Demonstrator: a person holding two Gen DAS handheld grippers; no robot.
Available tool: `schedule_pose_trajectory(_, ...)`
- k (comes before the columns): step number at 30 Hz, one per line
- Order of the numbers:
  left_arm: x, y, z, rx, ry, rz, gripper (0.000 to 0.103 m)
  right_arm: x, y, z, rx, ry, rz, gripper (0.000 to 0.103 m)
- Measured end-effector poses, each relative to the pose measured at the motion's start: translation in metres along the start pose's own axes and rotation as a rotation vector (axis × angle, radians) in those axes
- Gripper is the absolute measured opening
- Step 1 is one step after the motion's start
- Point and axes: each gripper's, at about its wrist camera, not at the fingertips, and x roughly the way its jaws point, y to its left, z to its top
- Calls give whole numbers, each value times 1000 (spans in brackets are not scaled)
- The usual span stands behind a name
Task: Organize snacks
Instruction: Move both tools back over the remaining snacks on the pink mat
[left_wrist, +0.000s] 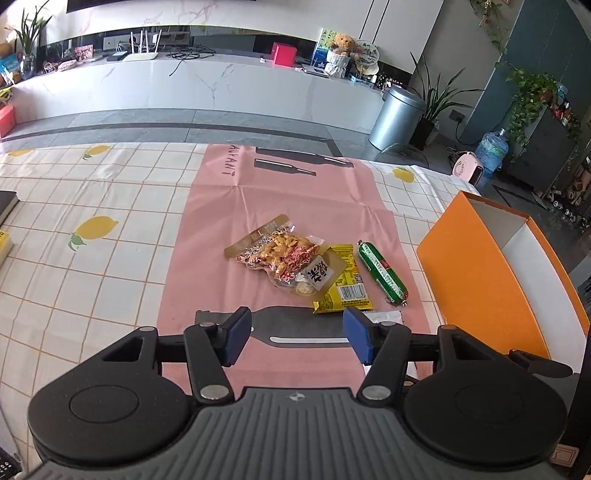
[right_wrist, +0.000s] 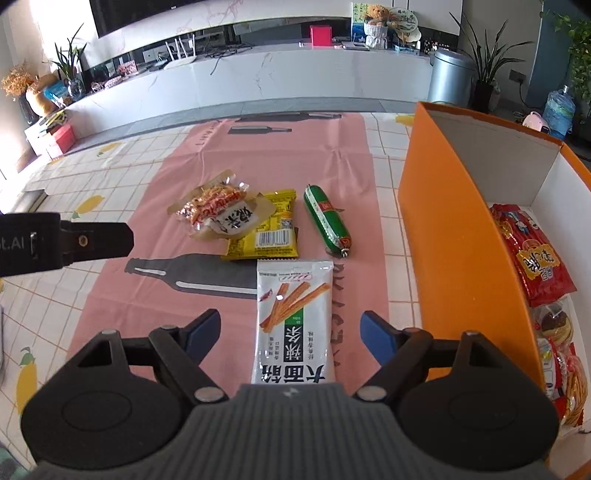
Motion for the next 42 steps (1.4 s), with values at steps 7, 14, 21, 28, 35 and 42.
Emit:
schedule_pose_trajectory(7,37,7,11,-41,18,-2,68,32,-6,7,7,65,-25,80)
schedule_pose_trajectory(14,63,9,21,-94,40,-17,68,47,-7,10,0,82,-18,80)
schedule_pose_trajectory(21,83,8,24,-111,71,20,58,51,-4,11,-47,70,-33,81)
schedule_pose_trajectory(28,85,3,22,-90,76,35,39,52,-4,14,-57,74,-32,80)
schedule_pose_trajectory(35,73,4,17,-71,80,67,32,48,-5,14,-57,77,-36,68)
schedule_pose_trajectory(42,54,1,6,-13,91,120,31,43,-6,10,-64,77,-32,57)
